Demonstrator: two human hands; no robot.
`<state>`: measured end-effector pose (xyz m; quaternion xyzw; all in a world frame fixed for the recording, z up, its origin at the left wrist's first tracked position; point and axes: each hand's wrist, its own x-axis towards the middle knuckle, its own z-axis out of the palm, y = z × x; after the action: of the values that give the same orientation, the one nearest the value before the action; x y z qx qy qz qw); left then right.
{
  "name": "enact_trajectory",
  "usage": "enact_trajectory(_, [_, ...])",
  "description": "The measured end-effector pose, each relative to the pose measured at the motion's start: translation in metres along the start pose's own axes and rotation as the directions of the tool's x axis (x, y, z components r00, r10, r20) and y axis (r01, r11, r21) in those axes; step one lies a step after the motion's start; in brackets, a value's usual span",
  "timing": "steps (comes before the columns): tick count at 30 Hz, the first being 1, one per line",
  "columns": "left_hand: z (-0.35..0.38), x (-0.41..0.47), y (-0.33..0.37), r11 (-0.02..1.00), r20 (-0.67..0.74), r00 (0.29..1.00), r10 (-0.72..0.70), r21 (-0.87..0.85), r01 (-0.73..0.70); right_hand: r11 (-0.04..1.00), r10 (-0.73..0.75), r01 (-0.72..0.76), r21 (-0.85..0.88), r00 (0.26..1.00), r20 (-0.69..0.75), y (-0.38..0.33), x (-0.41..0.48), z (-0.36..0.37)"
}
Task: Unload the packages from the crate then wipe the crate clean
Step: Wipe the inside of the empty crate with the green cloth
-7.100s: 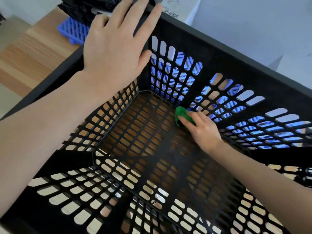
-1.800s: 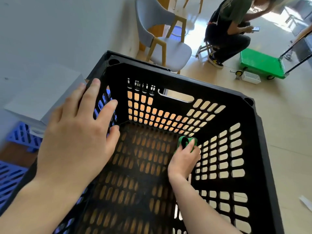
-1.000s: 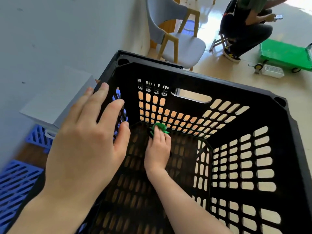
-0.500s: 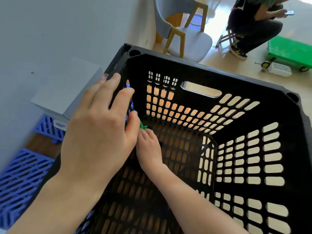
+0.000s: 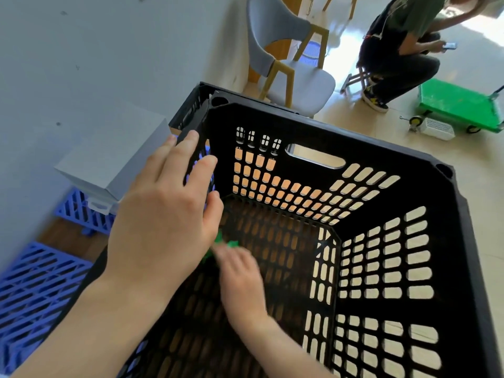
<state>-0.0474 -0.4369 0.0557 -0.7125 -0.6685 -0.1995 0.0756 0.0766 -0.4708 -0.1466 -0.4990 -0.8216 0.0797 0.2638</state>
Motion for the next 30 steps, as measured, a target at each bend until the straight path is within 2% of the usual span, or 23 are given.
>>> enact_trajectory(2, [0.0, 0.0, 0.0, 1.0, 0.0, 1.0, -0.007, -0.011, 0.007, 0.973, 0.228, -0.231, -0.021, 0.968, -0.103, 0.022, 0.037, -0.015])
enact_trajectory(4, [0.0, 0.001, 0.001, 1.0, 0.005, 1.0, -0.007, -0.019, 0.007, 0.94, 0.326, -0.333, -0.08, 0.942, -0.085, 0.046, 0.063, -0.023])
enact_trajectory(7, [0.0, 0.001, 0.002, 1.0, 0.0, 1.0, -0.015, -0.018, 0.015, 0.951, 0.247, -0.232, -0.206, 0.968, 0.051, 0.072, 0.071, -0.015])
enact_trajectory(9, [0.0, 0.002, 0.002, 1.0, -0.007, 1.0, -0.023, -0.012, 0.023, 0.951, 0.25, -0.222, -0.217, 0.962, 0.11, 0.073, 0.061, -0.006])
enact_trajectory(12, [0.001, 0.003, 0.002, 1.0, -0.007, 1.0, -0.021, 0.004, 0.021, 0.944, 0.288, -0.271, -0.186, 0.955, 0.068, 0.058, 0.044, 0.004])
enact_trajectory(17, [0.002, 0.002, 0.001, 1.0, -0.001, 1.0, -0.024, 0.006, 0.024, 0.979, 0.146, -0.141, -0.147, 0.989, 0.03, 0.024, -0.024, 0.009])
enact_trajectory(22, [0.002, 0.002, 0.001, 1.0, 0.016, 1.0, -0.013, 0.013, 0.013, 0.988, 0.143, -0.137, -0.076, 0.987, 0.079, -0.017, -0.08, 0.01])
enact_trajectory(24, [0.001, 0.001, 0.001, 1.0, 0.024, 1.0, -0.004, 0.012, 0.004, 0.987, 0.162, -0.16, -0.026, 0.983, 0.082, -0.024, -0.081, 0.005])
enact_trajectory(26, [0.001, 0.0, 0.001, 1.0, 0.026, 1.0, 0.0, 0.012, 0.0, 0.975, 0.218, -0.218, 0.033, 0.976, 0.006, -0.02, -0.064, -0.004])
enact_trajectory(28, [0.0, -0.001, 0.001, 1.0, 0.031, 1.0, 0.002, 0.012, -0.003, 0.939, 0.341, -0.334, 0.081, 0.935, -0.097, -0.008, -0.032, -0.018])
enact_trajectory(30, [0.0, -0.001, 0.001, 1.0, 0.041, 0.999, 0.002, 0.016, -0.003, 0.901, 0.433, -0.426, 0.079, 0.893, -0.126, 0.013, 0.007, -0.035])
